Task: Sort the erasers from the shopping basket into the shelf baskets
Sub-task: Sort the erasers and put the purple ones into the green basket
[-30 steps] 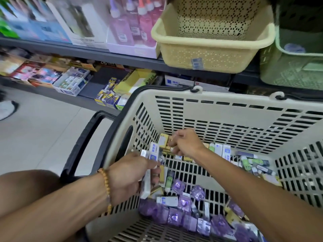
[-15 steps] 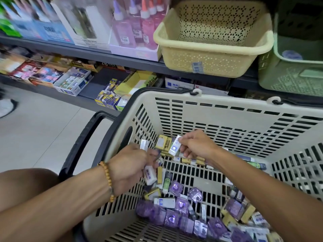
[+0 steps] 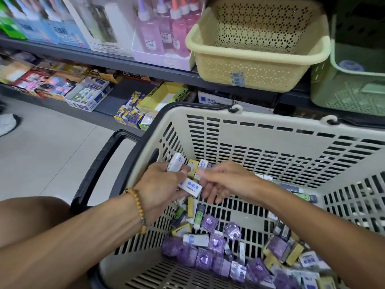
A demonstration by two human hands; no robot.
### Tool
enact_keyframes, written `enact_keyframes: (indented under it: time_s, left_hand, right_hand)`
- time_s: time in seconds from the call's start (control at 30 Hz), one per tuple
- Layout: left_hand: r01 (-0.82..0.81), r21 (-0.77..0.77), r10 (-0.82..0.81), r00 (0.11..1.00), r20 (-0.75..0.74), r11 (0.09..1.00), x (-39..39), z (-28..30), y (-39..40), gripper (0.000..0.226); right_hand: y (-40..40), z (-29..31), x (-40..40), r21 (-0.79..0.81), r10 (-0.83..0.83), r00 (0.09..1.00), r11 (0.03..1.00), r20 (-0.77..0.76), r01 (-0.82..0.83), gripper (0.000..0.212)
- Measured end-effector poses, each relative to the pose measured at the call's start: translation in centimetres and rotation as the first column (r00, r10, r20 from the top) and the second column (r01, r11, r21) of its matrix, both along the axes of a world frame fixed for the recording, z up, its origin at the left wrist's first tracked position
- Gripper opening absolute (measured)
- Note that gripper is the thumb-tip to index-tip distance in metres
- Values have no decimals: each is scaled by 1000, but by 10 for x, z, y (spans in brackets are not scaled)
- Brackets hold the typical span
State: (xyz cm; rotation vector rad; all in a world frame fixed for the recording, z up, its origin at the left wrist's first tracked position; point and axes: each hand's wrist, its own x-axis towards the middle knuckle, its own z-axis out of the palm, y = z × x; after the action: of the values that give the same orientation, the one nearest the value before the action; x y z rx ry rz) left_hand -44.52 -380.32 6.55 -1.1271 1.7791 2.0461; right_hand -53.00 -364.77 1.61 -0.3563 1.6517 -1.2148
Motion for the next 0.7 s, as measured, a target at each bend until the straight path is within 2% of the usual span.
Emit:
enact_keyframes:
  time_s: [0.03,0.1,0.17,0.27,0.37,0.5,0.6,0.7]
  left_hand:
    - [2,-2,-2,1000,-3,1000,-1,0,0,20]
    - [8,-9,-8,1000,1,1000,-3,0,0,16]
    - [20,-5,-20,1000,23,1000,-5,1,-1,15]
    - [75,-65,-69,994,84,995,-6,3,0,21]
    - [146,-149,-123,981,151,978,-5,4,2,26]
    - [231,-157,-212,969,130,960,0,4,-1,19]
    - [305,-195,-296,952,75,932,2,4,-4,10]
    - [290,-235,-288,957,47,928,1,3,-6,10]
  right_hand:
    - [-1,5,3,-18,55,998,998,3,-55,53]
    - [-1,10,8,-33,57,998,998,-6,-57,37]
    - [3,10,7,-36,11,1000,999,25,-10,22]
    - [18,8,-1,-26,-145,984,989,102,148,11]
    - [31,-3,-12,61,-300,953,953,40,298,6]
    - [26,-25,-20,225,-308,948,921,-81,319,10]
    - [12,-38,-24,267,-326,937,899,-123,347,11]
    - [2,-46,-28,266,-395,908,868,-142,419,11]
